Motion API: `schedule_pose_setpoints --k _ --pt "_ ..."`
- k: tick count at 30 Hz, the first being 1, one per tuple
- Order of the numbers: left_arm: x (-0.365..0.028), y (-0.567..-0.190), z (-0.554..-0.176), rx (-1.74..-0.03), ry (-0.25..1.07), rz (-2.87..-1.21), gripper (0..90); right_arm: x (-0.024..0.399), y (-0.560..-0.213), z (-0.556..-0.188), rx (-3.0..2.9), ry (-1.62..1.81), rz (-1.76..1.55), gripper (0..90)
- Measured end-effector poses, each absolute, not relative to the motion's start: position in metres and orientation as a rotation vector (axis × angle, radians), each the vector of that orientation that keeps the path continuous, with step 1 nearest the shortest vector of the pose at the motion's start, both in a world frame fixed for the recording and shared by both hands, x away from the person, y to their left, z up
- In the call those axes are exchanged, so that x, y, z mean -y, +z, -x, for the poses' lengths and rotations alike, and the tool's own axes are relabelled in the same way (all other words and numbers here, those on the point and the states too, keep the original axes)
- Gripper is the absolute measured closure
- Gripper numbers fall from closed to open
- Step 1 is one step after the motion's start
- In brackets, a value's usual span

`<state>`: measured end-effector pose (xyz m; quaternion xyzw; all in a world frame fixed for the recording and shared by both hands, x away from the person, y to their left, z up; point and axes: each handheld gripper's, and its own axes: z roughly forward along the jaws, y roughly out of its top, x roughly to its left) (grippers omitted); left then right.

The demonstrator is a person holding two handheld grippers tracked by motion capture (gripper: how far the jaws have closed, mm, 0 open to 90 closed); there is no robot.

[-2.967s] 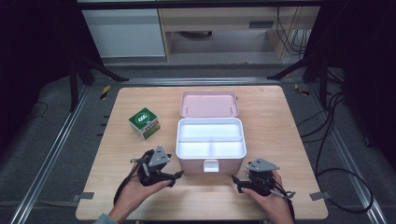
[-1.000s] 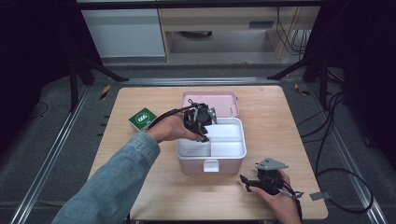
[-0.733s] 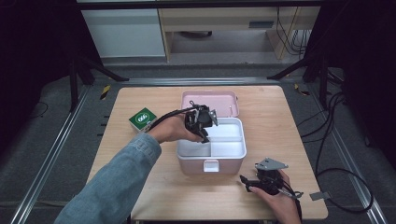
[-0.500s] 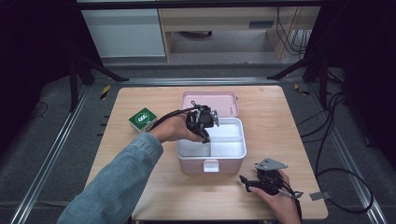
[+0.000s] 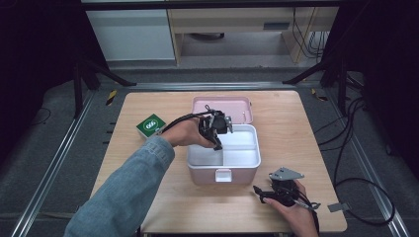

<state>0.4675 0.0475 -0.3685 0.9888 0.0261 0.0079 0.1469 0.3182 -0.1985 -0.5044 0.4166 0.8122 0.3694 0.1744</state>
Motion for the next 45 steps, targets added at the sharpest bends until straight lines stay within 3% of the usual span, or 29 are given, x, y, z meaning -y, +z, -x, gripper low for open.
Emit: schedule_pose_setpoints --k 10,45 --pt "-0.046 -0.368 -0.469 -0.044 -0.015 -2.855 88.4 0.198 -0.504 -0.318 -2.303 1.048 -1.178 22.9" --pt "-0.053 -0.357 -0.472 -0.027 -0.017 -2.812 89.4 0.199 -0.505 -0.317 -2.302 1.044 -1.18 22.9"
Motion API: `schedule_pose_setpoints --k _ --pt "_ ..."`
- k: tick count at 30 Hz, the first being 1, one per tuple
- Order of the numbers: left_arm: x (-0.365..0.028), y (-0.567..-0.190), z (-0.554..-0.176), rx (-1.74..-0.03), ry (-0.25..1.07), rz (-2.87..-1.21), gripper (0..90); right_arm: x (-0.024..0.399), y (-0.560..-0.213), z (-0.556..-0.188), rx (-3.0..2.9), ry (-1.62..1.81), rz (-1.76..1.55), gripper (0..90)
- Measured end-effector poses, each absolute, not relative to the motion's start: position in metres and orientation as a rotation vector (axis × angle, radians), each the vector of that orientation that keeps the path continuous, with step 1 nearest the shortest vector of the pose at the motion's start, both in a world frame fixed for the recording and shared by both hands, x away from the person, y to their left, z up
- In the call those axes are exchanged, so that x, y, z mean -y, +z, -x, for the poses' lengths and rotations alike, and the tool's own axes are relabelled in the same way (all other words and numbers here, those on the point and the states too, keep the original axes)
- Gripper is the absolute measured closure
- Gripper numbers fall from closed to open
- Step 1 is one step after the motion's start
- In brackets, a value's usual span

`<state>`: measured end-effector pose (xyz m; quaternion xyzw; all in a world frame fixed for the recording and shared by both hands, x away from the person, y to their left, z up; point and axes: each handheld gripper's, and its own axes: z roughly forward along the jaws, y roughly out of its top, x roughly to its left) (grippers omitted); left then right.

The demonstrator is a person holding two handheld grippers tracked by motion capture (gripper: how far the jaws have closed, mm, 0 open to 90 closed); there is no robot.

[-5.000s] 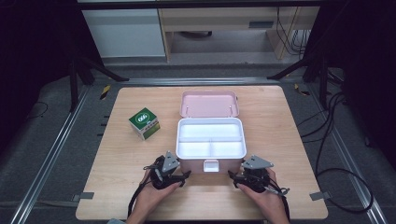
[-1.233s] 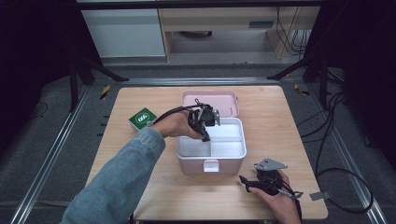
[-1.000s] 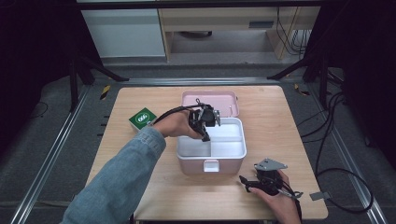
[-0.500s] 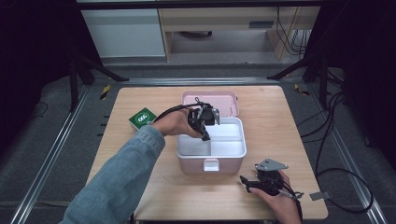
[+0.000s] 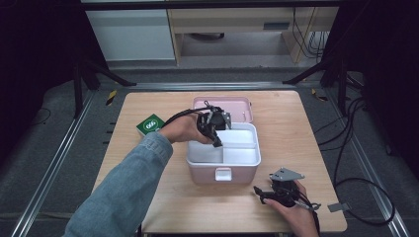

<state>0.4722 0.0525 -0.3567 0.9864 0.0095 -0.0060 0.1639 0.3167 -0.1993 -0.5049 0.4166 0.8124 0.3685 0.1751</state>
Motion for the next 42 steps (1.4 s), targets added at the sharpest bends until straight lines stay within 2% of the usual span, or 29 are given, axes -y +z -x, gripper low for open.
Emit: schedule_pose_setpoints --k 13,21,32,42 --pt "-0.061 -0.332 -0.466 -0.029 0.03 -2.77 89.5 0.198 -0.504 -0.316 -2.303 1.041 -1.172 22.9" --pt "-0.08 -0.304 -0.454 -0.067 0.144 -2.723 89.5 0.196 -0.502 -0.316 -2.3 1.042 -1.158 22.9" --pt "-0.151 -0.273 -0.435 -0.221 0.267 -2.663 89.5 0.197 -0.499 -0.318 -2.287 1.049 -1.16 22.9" --pt "-0.225 -0.267 -0.418 -0.377 0.348 -2.616 89.5 0.198 -0.5 -0.322 -2.286 1.038 -1.179 22.9"
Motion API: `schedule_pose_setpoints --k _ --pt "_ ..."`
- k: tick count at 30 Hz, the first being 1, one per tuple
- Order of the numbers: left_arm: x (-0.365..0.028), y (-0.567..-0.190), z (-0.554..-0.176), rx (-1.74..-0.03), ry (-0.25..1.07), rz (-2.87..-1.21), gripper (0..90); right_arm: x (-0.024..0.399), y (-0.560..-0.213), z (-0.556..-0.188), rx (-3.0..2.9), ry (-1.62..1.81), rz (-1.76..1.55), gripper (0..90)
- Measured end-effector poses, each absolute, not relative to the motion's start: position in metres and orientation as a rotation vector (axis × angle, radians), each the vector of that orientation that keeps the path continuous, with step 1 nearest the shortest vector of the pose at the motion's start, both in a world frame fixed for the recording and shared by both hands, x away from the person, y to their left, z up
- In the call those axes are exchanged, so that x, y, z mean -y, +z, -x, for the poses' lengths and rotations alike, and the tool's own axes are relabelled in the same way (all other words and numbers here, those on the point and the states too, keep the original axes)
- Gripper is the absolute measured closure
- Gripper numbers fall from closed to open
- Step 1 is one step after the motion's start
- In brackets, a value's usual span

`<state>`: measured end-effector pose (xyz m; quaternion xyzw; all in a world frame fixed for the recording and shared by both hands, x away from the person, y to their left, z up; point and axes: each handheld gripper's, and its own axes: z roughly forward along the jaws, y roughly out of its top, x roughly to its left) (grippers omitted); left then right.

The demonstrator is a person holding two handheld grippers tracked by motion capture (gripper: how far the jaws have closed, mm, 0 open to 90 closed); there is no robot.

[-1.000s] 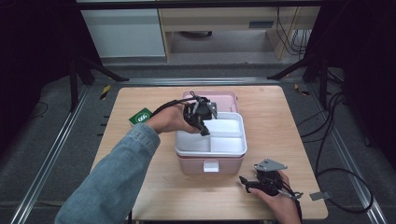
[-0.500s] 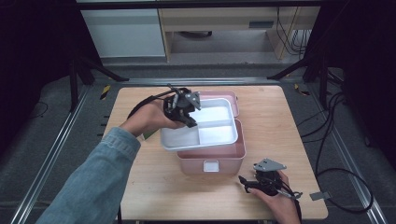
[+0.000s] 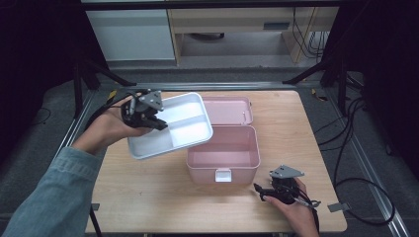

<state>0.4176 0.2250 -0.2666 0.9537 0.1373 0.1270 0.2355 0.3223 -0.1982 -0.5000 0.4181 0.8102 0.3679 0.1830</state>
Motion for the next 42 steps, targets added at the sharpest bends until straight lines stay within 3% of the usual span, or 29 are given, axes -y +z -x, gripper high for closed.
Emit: schedule_pose_setpoints --k 9,16,42 --pt "-0.288 -0.288 -0.398 -0.504 0.385 -2.581 89.6 0.197 -0.503 -0.323 -2.291 1.018 -1.184 22.9" --pt "-0.309 -0.314 -0.389 -0.562 0.366 -2.589 89.6 0.197 -0.503 -0.323 -2.288 1.016 -1.188 22.9" --pt "-0.299 -0.443 -0.377 -0.613 0.166 -2.675 89.6 0.196 -0.504 -0.323 -2.295 1.004 -1.182 23.8"
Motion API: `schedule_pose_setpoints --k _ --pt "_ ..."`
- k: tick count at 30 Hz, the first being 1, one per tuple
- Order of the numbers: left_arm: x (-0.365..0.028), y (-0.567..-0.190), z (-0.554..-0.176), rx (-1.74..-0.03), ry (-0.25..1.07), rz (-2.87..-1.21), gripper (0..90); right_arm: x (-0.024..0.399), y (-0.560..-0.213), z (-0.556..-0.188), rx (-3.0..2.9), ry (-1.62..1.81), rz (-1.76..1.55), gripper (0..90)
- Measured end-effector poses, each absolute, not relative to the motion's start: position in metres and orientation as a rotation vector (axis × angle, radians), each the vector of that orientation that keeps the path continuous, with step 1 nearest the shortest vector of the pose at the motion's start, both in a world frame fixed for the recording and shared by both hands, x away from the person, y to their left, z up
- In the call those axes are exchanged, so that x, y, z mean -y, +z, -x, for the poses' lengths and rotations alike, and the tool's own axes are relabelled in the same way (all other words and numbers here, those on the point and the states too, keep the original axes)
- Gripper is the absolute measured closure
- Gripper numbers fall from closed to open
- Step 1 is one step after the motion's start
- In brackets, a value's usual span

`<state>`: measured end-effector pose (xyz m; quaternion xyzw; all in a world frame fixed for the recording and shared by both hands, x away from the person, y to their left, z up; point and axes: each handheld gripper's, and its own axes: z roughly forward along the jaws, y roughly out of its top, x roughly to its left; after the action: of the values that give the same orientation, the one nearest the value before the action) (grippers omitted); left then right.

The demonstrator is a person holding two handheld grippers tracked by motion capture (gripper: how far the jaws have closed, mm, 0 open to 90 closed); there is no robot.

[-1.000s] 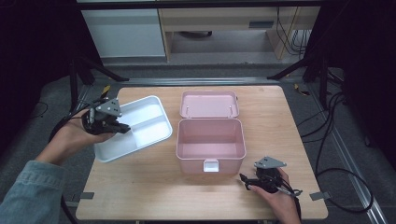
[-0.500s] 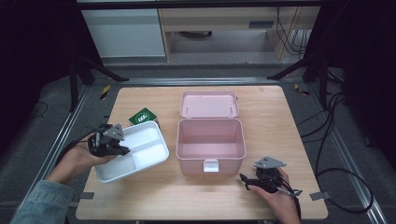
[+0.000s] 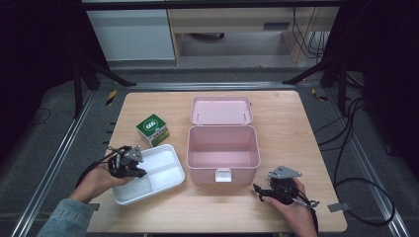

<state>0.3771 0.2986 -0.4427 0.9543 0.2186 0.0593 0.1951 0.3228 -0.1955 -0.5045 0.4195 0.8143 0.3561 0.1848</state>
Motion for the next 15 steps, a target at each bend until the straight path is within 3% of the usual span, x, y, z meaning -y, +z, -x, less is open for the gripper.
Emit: schedule_pose_setpoints --k 15 --pt "-0.298 -0.464 -0.376 -0.659 0.125 -2.679 89.3 0.195 -0.505 -0.323 -2.301 1.0 -1.178 22.7"
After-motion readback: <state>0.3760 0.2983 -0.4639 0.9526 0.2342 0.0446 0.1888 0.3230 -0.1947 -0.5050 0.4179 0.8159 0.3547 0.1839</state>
